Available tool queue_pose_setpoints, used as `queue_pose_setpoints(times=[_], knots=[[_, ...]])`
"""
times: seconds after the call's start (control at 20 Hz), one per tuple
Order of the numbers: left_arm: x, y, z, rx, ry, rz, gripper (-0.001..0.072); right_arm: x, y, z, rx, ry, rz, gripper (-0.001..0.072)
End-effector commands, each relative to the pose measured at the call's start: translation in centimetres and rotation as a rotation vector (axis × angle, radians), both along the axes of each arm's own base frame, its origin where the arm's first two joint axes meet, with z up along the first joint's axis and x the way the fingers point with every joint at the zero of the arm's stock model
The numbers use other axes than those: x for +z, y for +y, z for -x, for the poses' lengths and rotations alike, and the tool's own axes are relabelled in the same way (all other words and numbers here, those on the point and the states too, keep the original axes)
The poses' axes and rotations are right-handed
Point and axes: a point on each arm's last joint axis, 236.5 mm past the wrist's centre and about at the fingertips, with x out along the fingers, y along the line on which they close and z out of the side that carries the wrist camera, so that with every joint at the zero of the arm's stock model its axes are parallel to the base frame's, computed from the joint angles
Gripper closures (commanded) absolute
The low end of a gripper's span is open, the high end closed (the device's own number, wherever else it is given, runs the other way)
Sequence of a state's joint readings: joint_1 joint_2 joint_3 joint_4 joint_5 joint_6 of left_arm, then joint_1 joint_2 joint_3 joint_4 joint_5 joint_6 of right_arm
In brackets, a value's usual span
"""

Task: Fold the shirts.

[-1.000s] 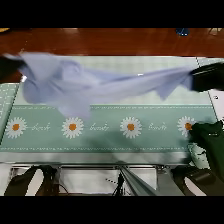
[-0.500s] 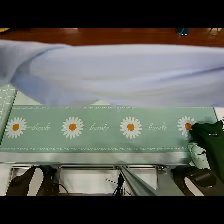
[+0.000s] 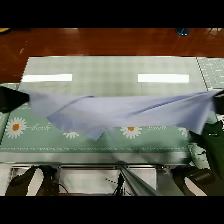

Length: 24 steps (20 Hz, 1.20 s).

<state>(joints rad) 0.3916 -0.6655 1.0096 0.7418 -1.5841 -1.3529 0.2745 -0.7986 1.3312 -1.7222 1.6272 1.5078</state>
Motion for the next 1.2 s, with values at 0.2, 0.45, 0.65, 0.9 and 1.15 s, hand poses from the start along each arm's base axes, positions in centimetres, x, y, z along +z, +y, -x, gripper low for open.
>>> queue_pose_setpoints(times=[0.2, 0.45, 0.65, 0.9, 1.15], knots=[[-14.1, 1.1, -1.9, 0.079, 0.264, 0.096, 0.0684, -15.4, 5.0, -7.2, 0.06, 0.226, -0.05, 0.0688], [-17.7, 4.0, -6.2, 0.228, 0.274, 0.084, 0.0683, -19.7, 6.2, -10.9, 0.059, 0.213, -0.055, 0.0688], [-19.9, 4.7, -8.2, 0.256, 0.264, 0.054, 0.0683, -19.8, 7.2, -14.5, 0.017, 0.085, -0.114, 0.0688], [-23.1, 2.1, -7.8, 0.174, 0.346, 0.046, 0.0682, -19.8, 7.9, -16.6, -0.072, 0.017, -0.187, 0.0687], [-21.2, 2.6, -8.1, 0.132, 0.353, 0.079, 0.028, -19.2, 7.0, -15.5, -0.068, 0.047, -0.148, 0.0439]])
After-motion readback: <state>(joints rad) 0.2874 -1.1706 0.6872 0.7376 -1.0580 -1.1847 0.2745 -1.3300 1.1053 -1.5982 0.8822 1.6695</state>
